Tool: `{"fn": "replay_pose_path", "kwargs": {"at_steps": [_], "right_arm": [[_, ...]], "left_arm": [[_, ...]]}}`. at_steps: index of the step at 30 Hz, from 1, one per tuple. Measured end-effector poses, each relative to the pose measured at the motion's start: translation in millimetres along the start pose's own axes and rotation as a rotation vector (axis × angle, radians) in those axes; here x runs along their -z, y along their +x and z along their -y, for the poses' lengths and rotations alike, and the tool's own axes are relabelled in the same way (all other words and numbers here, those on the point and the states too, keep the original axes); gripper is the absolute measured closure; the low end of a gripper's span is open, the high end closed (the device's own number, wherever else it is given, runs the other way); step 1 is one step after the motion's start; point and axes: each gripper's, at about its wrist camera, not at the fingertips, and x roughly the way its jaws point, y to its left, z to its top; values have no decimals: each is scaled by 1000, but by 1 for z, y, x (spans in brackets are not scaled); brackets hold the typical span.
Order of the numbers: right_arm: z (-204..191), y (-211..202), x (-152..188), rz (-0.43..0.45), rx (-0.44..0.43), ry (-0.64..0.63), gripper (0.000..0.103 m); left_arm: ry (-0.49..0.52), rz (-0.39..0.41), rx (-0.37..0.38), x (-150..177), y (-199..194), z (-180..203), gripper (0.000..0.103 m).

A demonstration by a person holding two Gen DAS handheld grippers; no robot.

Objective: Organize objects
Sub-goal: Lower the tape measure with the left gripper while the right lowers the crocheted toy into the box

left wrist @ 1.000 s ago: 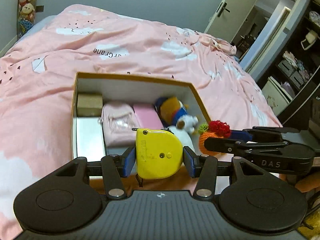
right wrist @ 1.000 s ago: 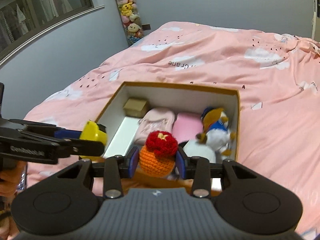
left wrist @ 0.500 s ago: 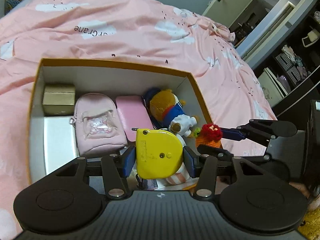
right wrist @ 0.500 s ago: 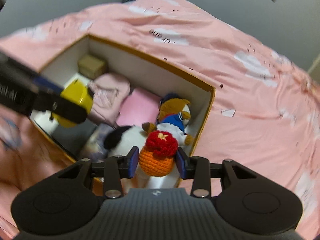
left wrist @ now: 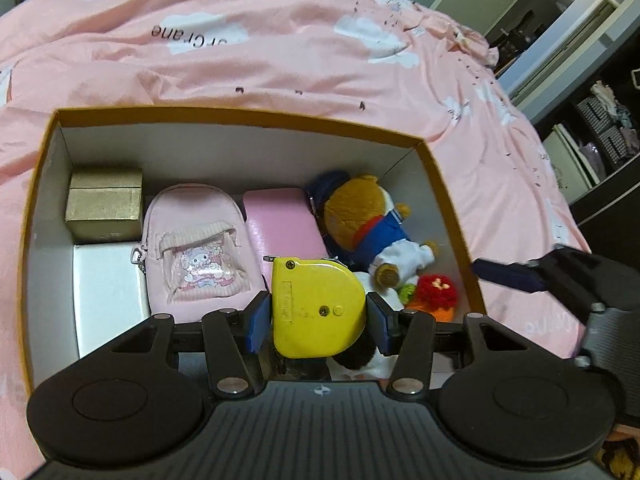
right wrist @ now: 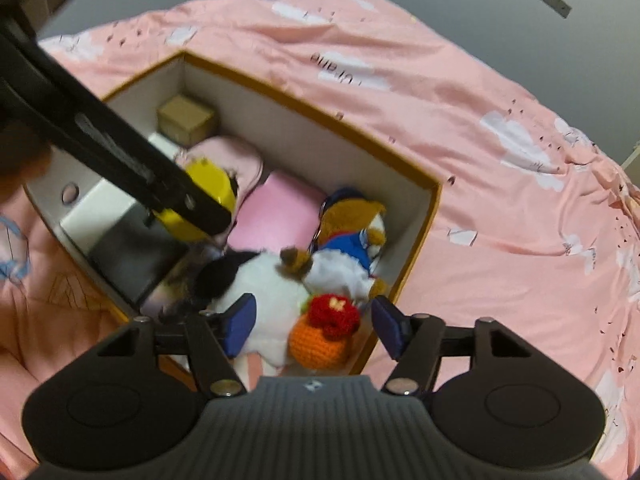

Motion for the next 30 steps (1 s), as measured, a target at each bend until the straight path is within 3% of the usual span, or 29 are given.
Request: {"fn": "replay_pose_path", "kwargs": {"at_steps": [10,19,25,30], "right_arm": [[10,-5,0,69,-6,114,37],[8,-3,4,63,-25,149,37],[3,-3,7,54,-49,162,37],[-1,-13,7,73,-92,203,34]], "left_arm": [[-18,-118,-38,13,17,-4,45],[-60,-148,-63,21,25,-13,45],[-68,-118,-54,28,12,-14,34],[-20,-10,-65,39,-17,-4,32]]}}
